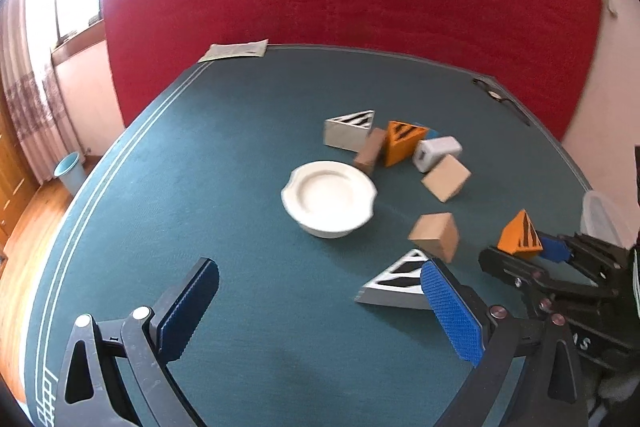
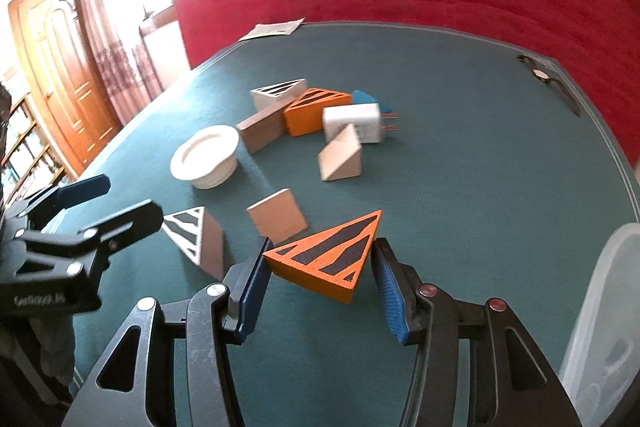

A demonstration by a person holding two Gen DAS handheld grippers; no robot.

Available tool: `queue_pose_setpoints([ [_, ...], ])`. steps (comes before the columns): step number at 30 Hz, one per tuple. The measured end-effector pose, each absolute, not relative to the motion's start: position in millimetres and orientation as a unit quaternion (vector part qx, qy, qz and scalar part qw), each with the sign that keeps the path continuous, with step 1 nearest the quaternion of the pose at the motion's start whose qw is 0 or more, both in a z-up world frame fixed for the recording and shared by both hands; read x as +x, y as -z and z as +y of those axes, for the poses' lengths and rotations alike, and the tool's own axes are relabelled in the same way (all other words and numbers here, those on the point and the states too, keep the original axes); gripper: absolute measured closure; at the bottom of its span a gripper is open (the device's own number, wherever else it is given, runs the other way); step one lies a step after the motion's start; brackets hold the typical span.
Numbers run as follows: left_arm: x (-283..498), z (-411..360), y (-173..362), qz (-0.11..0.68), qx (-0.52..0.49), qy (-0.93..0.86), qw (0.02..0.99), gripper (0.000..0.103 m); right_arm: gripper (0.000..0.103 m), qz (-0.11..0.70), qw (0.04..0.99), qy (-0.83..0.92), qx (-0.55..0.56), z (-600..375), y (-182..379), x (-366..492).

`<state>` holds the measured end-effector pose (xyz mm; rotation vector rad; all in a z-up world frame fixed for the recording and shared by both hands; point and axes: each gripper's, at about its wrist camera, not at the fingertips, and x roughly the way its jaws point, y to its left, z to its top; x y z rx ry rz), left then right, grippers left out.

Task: Organize rigid objects
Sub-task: 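Lift the orange triangle with the right gripper while the left gripper grasps the white striped triangle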

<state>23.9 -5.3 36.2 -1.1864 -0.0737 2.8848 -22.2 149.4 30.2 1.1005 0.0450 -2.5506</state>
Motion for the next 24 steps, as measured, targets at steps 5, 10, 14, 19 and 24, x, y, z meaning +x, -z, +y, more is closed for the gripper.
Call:
queue_pose_setpoints([
  [5, 20, 10, -32, -0.014, -0.385, -0.922, 0.03, 0.0, 0.051, 0.008, 0.165, 0.907, 0.388, 160, -33, -21],
  [10, 17, 25, -29, -0.002, -0.388, -0.921, 0.044, 0.0, 0.051, 0.002, 0.152, 0.911, 0.384, 170, -36, -20],
  [14, 15, 32, -24, 0.008, -0.391, -0.919, 0.044, 0.0, 0.051, -0.005, 0.142, 0.915, 0.378, 179, -42, -19],
  [19, 16, 38, -16, 0.017, -0.397, -0.917, 0.038, 0.001, 0.051, -0.01, 0.135, 0.92, 0.369, 187, -48, -16],
  [24, 12, 39, -11, 0.018, -0.407, -0.912, 0.041, 0.013, 0.051, -0.012, 0.129, 0.921, 0.368, 190, -49, -14],
])
